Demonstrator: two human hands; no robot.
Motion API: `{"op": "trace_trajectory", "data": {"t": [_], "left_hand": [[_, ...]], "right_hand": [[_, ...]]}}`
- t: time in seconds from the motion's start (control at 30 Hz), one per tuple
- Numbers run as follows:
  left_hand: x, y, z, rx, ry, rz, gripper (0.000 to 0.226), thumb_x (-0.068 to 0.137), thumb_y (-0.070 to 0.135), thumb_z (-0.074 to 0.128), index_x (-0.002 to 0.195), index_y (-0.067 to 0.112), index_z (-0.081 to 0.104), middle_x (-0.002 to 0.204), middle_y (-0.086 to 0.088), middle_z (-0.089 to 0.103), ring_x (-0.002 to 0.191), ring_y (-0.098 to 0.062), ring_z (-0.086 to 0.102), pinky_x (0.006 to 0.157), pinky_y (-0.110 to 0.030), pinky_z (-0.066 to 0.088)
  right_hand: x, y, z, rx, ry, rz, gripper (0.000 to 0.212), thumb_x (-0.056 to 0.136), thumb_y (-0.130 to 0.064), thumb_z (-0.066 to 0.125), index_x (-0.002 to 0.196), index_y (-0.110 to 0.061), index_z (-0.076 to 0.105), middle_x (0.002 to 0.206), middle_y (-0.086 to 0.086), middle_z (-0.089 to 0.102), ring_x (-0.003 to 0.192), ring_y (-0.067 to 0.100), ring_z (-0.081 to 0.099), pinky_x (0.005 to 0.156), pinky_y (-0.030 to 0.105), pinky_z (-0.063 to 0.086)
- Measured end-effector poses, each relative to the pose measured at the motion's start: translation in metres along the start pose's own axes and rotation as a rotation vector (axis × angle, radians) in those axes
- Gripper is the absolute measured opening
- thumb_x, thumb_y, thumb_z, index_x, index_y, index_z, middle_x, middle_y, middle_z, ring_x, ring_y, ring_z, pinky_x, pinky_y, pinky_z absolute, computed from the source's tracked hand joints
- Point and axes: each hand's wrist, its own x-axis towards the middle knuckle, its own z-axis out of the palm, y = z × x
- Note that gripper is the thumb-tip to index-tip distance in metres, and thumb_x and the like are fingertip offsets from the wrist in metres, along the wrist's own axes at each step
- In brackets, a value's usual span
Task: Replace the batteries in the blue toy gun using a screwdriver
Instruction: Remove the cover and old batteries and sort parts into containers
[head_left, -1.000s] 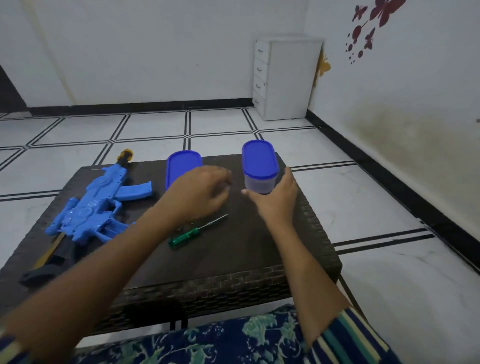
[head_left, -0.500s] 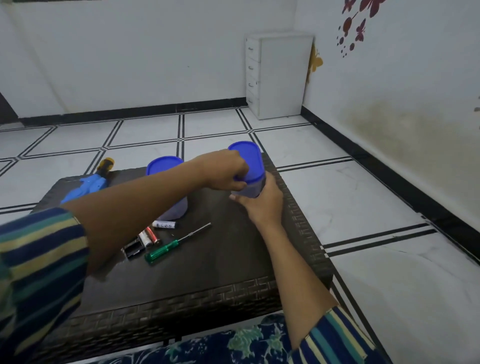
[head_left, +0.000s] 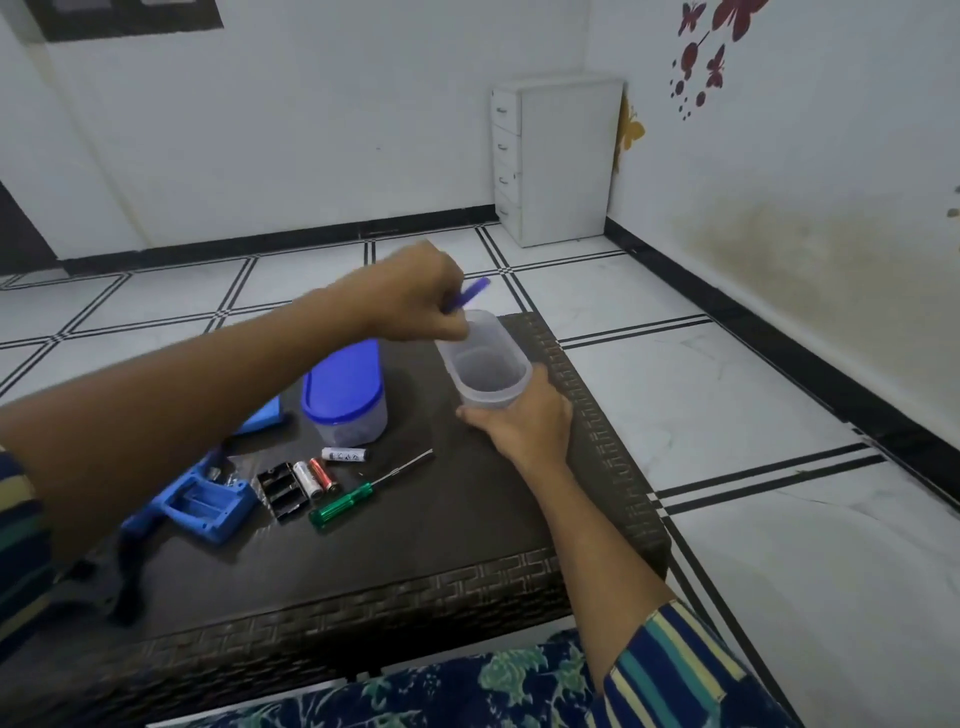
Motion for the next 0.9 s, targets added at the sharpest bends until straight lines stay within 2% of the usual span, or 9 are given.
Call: {"op": "trace_trajectory", "data": {"t": [0.1, 0.2, 0.3, 0.4, 0.53, 0.63, 0.73, 0.83, 0.9], "left_hand": [[-0.021, -0.030, -0.019, -0.354, 0.307, -0.489, 0.032, 0.075, 0.031, 0.060, 0.073, -0.001, 0.061, 0.069, -0.019, 0.062, 0.063, -0.030, 0.063, 0.055, -0.032, 0.051], [-0.059, -0.055, -0.003, -1.001, 0.507, -1.014, 0.022, 0.084, 0.019, 0.062, 0.081, -0.003, 0.059, 0.074, -0.017, 0.065, 0.055, -0.018, 0.069, 0.049, -0.027, 0.056], [-0.101, -0.067, 0.029, -1.497, 0.633, -1.222, 0.013, 0.091, 0.014, 0.053, 0.082, 0.006, 0.049, 0.071, -0.014, 0.061, 0.064, -0.018, 0.065, 0.059, -0.030, 0.058], [-0.126, -0.071, 0.059, -1.707, 0.642, -1.324, 0.004, 0.087, 0.008, 0.048, 0.089, 0.006, 0.051, 0.084, -0.011, 0.056, 0.076, -0.018, 0.058, 0.063, -0.028, 0.053], [-0.138, -0.080, 0.081, -1.707, 0.620, -1.395, 0.021, 0.082, 0.001, 0.056, 0.103, 0.005, 0.052, 0.092, -0.012, 0.057, 0.075, -0.017, 0.057, 0.064, -0.024, 0.050], [-0.140, -0.084, 0.082, -1.585, 0.553, -1.441, 0.030, 0.082, 0.011, 0.067, 0.108, 0.006, 0.051, 0.082, -0.009, 0.055, 0.073, -0.018, 0.057, 0.056, -0.023, 0.051], [-0.145, -0.086, 0.082, -1.472, 0.577, -1.449, 0.038, 0.085, 0.029, 0.066, 0.113, 0.011, 0.048, 0.096, -0.011, 0.055, 0.086, -0.022, 0.059, 0.073, -0.030, 0.053], [-0.165, -0.076, 0.074, -1.055, 0.619, -1.382, 0.033, 0.084, 0.037, 0.058, 0.101, 0.009, 0.058, 0.096, -0.007, 0.060, 0.086, -0.024, 0.060, 0.074, -0.038, 0.053], [-0.183, -0.059, 0.070, -0.719, 0.584, -1.185, 0.018, 0.082, 0.029, 0.059, 0.088, 0.012, 0.064, 0.084, -0.003, 0.063, 0.079, -0.023, 0.061, 0.070, -0.038, 0.053]], "right_hand": [[-0.003, 0.000, -0.002, -0.059, -0.019, 0.004, 0.091, 0.049, -0.064, 0.085, 0.120, -0.017, 0.053, 0.120, 0.004, 0.061, 0.114, 0.024, 0.053, 0.097, 0.037, 0.042], [-0.006, -0.002, 0.000, -0.173, -0.039, -0.011, 0.097, 0.042, -0.076, 0.078, 0.116, -0.017, 0.055, 0.119, 0.001, 0.060, 0.112, 0.025, 0.049, 0.095, 0.038, 0.041], [-0.008, -0.005, 0.000, -0.160, -0.023, 0.025, 0.103, 0.039, -0.076, 0.079, 0.118, -0.017, 0.052, 0.119, 0.002, 0.060, 0.113, 0.026, 0.052, 0.095, 0.039, 0.040], [-0.011, -0.008, -0.001, -0.086, -0.005, 0.033, 0.114, 0.041, -0.066, 0.086, 0.133, -0.019, 0.039, 0.125, 0.005, 0.060, 0.117, 0.028, 0.054, 0.100, 0.041, 0.040], [-0.019, -0.013, 0.002, -0.225, -0.044, -0.035, 0.118, 0.049, -0.064, 0.084, 0.145, -0.025, 0.027, 0.135, 0.004, 0.054, 0.120, 0.029, 0.046, 0.100, 0.043, 0.037], [-0.020, -0.016, -0.001, -0.289, -0.082, -0.024, 0.131, 0.052, -0.069, 0.081, 0.152, -0.023, 0.010, 0.151, 0.009, 0.034, 0.135, 0.032, 0.030, 0.107, 0.049, 0.032], [-0.029, -0.033, -0.006, -0.404, -0.056, -0.052, 0.132, 0.055, -0.082, 0.068, 0.153, -0.023, 0.002, 0.161, 0.010, 0.006, 0.144, 0.035, 0.013, 0.109, 0.060, 0.026], [-0.054, -0.061, -0.002, -0.436, 0.099, -0.277, 0.098, 0.072, -0.072, 0.064, 0.146, -0.018, 0.028, 0.152, 0.012, 0.026, 0.131, 0.033, 0.031, 0.097, 0.054, 0.035], [-0.073, -0.076, 0.012, -0.271, 0.153, -0.565, 0.048, 0.083, -0.044, 0.069, 0.117, -0.013, 0.056, 0.118, 0.010, 0.056, 0.104, 0.028, 0.050, 0.081, 0.043, 0.047]]}}
